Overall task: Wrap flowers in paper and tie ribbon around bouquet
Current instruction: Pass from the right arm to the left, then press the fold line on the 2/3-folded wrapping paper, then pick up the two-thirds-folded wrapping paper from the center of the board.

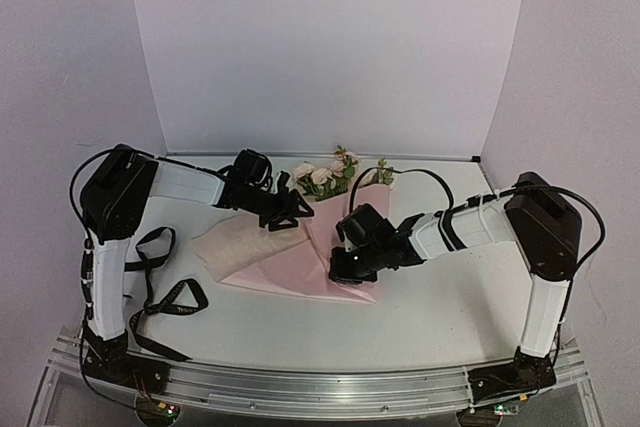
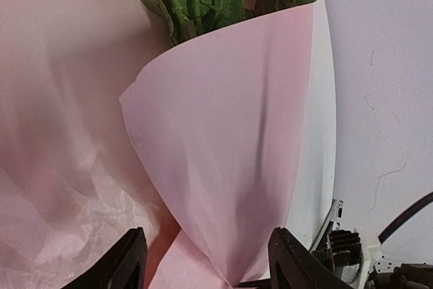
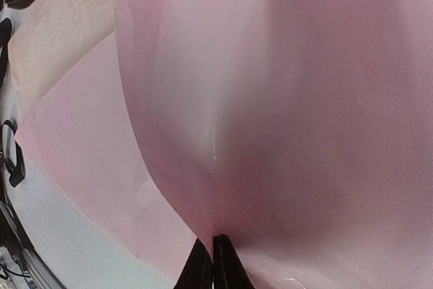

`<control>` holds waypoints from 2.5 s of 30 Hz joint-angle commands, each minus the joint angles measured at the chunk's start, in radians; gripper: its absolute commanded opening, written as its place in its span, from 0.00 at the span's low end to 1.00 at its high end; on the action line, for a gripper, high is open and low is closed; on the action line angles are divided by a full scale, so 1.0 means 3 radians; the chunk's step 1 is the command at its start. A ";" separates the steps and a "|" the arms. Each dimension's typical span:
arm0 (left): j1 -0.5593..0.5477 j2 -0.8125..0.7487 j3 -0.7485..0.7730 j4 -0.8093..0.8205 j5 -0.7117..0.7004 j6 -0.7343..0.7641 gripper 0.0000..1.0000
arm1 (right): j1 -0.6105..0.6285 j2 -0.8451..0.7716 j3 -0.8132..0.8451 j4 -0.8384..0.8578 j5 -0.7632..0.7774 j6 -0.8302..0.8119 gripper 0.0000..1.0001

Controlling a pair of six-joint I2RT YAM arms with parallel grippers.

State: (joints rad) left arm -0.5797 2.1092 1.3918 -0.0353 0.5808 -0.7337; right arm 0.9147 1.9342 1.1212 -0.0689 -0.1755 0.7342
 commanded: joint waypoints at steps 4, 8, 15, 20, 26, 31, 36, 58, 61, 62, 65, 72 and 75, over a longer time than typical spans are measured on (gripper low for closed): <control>-0.0011 0.0246 0.0353 -0.0004 0.0040 0.0011 0.42 | -0.0003 0.0023 0.0114 -0.0005 -0.0033 -0.0042 0.05; -0.0011 0.0286 0.0388 -0.0080 -0.0030 0.0072 0.17 | -0.0005 -0.0028 0.0124 -0.0044 -0.0053 -0.0065 0.10; -0.0011 0.0291 0.0361 -0.0092 -0.0059 0.0137 0.01 | -0.0004 -0.0316 0.0044 -0.0136 -0.0125 -0.0070 0.51; -0.0006 0.0260 0.0356 -0.0097 -0.0088 0.0151 0.00 | -0.0004 -0.0444 0.0073 -0.0268 -0.0101 0.0053 0.49; -0.0004 0.0224 0.0309 -0.0097 -0.0125 0.0137 0.00 | -0.0006 -0.0302 0.0098 -0.0325 -0.0070 0.0251 0.30; 0.0006 0.0229 0.0300 -0.0121 -0.0150 0.0175 0.00 | 0.0002 -0.0126 0.0149 -0.0324 -0.0073 0.0311 0.22; 0.0015 0.0233 0.0302 -0.0112 -0.0147 0.0177 0.01 | -0.0001 0.0044 0.0162 -0.0323 -0.0047 0.0309 0.19; -0.0023 -0.2386 -0.2254 -0.0261 -0.1626 -0.1790 0.49 | 0.0002 0.0137 0.0171 -0.0648 0.0056 0.0232 0.17; -0.0132 -0.2769 -0.2561 -0.0327 -0.1862 -0.2047 0.51 | 0.0000 0.0162 0.0182 -0.0650 0.0035 0.0217 0.17; -0.0183 -0.2842 -0.2638 -0.0352 -0.1932 -0.2126 0.51 | 0.0002 0.0173 0.0187 -0.0650 0.0028 0.0215 0.17; -0.0414 -0.2988 -0.2761 -0.0489 -0.2187 -0.2342 0.51 | 0.0000 0.0202 0.0212 -0.0650 0.0002 0.0201 0.17; -0.0672 -0.2976 -0.3112 -0.0079 -0.2415 -0.2762 0.40 | 0.0003 0.0259 0.0255 -0.0654 -0.0027 0.0194 0.17; -0.0692 -0.2849 -0.3143 0.0090 -0.2417 -0.2797 0.39 | 0.0003 0.0285 0.0279 -0.0659 -0.0033 0.0193 0.17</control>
State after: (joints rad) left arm -0.7791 1.2233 0.4626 -0.1143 -0.0904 -1.5061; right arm 0.9146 1.9656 1.1888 -0.2149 -0.1939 0.8082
